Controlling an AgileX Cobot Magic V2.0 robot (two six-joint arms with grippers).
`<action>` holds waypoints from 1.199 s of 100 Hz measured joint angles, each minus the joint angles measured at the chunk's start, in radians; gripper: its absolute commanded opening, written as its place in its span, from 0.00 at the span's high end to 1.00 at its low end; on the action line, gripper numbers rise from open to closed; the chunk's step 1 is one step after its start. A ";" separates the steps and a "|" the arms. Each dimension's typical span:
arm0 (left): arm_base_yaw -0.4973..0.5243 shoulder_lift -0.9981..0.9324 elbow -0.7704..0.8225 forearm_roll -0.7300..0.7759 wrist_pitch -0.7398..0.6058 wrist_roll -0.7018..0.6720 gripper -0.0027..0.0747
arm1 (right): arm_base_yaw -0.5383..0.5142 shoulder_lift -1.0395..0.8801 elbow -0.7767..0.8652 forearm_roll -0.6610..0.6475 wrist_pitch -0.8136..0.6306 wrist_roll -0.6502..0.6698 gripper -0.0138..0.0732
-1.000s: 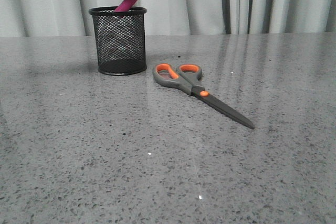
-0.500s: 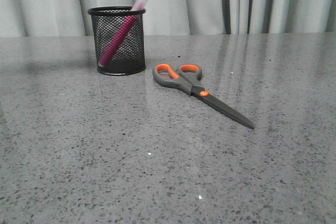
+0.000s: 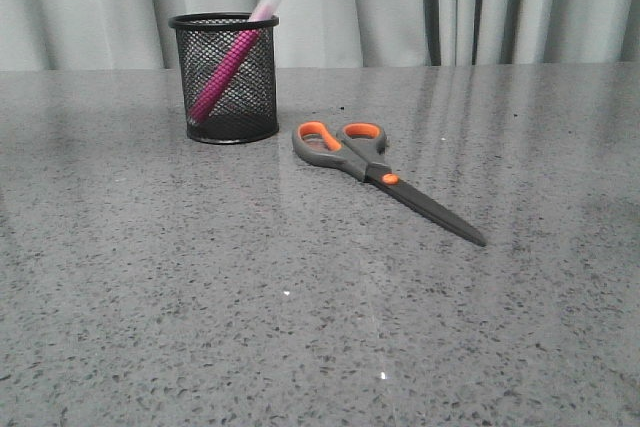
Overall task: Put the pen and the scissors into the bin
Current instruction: 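Lift the highlighter with the left gripper and drop it into the mesh cup, then lower the right gripper onto the scissors handles and grasp them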
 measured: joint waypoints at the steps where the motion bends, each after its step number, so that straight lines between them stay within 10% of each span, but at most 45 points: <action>1: 0.002 -0.006 0.003 0.000 -0.005 -0.006 0.99 | 0.000 0.000 0.000 0.008 -0.003 -0.009 0.37; 21: 0.019 -0.188 0.211 -0.012 -0.243 -0.047 0.99 | 0.013 0.022 -0.023 0.169 -0.011 -0.208 0.37; 53: 0.019 -0.436 0.642 -0.138 -0.583 -0.048 0.99 | 0.184 0.251 -0.243 0.065 0.076 -0.214 0.37; 96: -0.101 -0.561 0.732 -0.124 -0.678 -0.036 0.99 | 0.375 0.602 -0.725 -0.436 0.375 0.245 0.37; 120: -0.200 -0.561 0.736 -0.113 -0.709 0.006 0.99 | 0.416 0.733 -0.773 -0.486 0.424 0.291 0.37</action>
